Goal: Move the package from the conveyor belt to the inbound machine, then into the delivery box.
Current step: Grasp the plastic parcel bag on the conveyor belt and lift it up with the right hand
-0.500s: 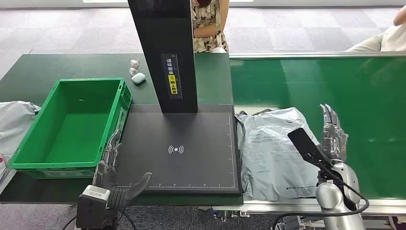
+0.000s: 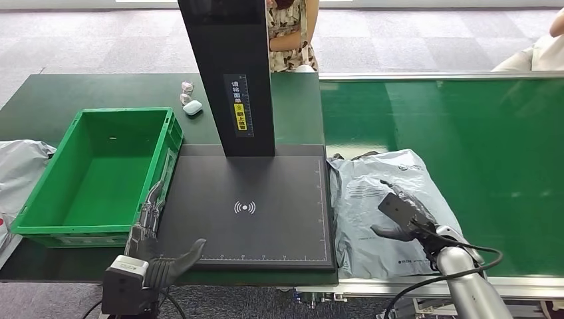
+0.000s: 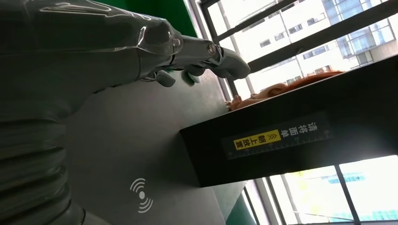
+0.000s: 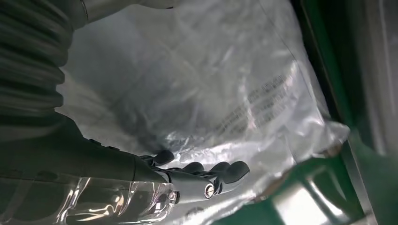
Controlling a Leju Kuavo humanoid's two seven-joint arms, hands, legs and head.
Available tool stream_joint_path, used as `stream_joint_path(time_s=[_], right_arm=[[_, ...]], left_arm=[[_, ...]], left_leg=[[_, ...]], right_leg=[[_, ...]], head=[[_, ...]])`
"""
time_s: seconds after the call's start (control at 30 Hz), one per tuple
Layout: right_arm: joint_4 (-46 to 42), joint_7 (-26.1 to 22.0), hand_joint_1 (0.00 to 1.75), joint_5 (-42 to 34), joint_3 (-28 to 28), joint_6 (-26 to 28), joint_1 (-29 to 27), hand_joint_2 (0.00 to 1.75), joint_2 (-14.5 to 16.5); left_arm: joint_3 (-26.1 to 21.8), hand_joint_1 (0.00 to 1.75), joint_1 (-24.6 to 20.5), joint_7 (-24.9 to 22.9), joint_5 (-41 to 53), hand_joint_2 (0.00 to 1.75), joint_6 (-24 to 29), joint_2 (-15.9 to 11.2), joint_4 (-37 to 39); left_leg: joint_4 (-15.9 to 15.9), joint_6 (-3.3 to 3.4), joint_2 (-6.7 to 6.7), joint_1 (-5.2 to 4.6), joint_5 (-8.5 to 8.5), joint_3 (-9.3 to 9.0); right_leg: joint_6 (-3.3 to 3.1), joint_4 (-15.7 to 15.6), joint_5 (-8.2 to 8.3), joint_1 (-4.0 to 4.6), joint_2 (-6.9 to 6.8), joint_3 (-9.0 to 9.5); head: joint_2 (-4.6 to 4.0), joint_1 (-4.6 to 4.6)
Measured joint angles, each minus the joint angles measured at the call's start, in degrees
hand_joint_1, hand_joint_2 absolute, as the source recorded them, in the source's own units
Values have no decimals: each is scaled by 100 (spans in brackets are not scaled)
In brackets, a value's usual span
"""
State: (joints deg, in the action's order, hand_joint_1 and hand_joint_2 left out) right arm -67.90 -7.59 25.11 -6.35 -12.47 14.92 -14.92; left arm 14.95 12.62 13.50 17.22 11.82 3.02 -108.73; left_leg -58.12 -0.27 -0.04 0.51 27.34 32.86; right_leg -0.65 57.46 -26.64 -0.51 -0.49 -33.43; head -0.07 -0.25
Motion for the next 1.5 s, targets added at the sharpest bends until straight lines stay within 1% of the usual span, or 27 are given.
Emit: stream_joint_path(time_s=[0.13,0.3,0.4,0.5,0.63,0.77,1.07,1.33,1.43,1.5], right_arm=[[185,262,0,142,-316,-362,7,175,-186],[264,950,0,751,-799,-525,110,175,-442],[274,1247,0,1041,-1090,-608,177,175,-575],[262,1381,0,1137,-1338,-732,212,175,-668],[215,1462,0,1207,-1568,-789,212,175,-711],[202,1521,175,1270,-1717,-797,214,175,-711],[143,1530,175,1316,-1839,-775,189,175,-716],[-88,1523,175,1328,-1838,-758,-22,175,-849],[-208,1630,175,1474,-1818,-517,-129,175,-881],[-295,1891,175,1863,-1771,-87,-226,175,-886]], left_arm=[[-6,0,-96,-15,-10,175,-61,-11,81],[-9,0,-233,-90,-10,175,-140,-25,167],[-9,0,-277,-129,-18,175,-161,-34,199],[-8,0,-308,-141,-49,175,-176,-49,243],[-7,0,-381,-143,-102,175,-176,-78,321],[-7,0,-457,-144,-125,175,-159,-97,394],[-4,0,-487,-133,-217,175,-150,-154,507],[13,0,-486,-70,-286,175,-152,-208,554],[15,0,-481,-60,-294,175,-137,-222,569],[15,0,-456,-33,-283,175,-109,-228,572]], left_leg=[[-2,0,1,-3,0,0],[-3,0,2,-3,0,-1],[-3,0,2,-2,0,-2],[-3,0,1,-2,0,-4],[-3,0,2,-2,0,-5],[-4,0,2,-2,0,-8],[-5,0,4,-2,0,-20],[-5,1,2,-3,0,-23],[-6,1,1,-3,0,-22],[-5,1,-1,-3,0,-20]], right_leg=[[0,0,1,-2,0,0],[0,0,1,-2,1,1],[0,0,1,-2,1,1],[1,0,1,-2,0,1],[1,0,1,-1,1,3],[1,-1,1,-1,1,7],[1,-3,1,-1,2,16],[1,-4,1,-1,0,22],[1,-5,1,-2,-1,22],[1,-4,0,-3,-3,23]], head=[[0,0],[0,-1],[0,-1],[0,-1],[0,-1],[0,-1],[0,-1],[0,-1],[0,-1],[0,-1]])
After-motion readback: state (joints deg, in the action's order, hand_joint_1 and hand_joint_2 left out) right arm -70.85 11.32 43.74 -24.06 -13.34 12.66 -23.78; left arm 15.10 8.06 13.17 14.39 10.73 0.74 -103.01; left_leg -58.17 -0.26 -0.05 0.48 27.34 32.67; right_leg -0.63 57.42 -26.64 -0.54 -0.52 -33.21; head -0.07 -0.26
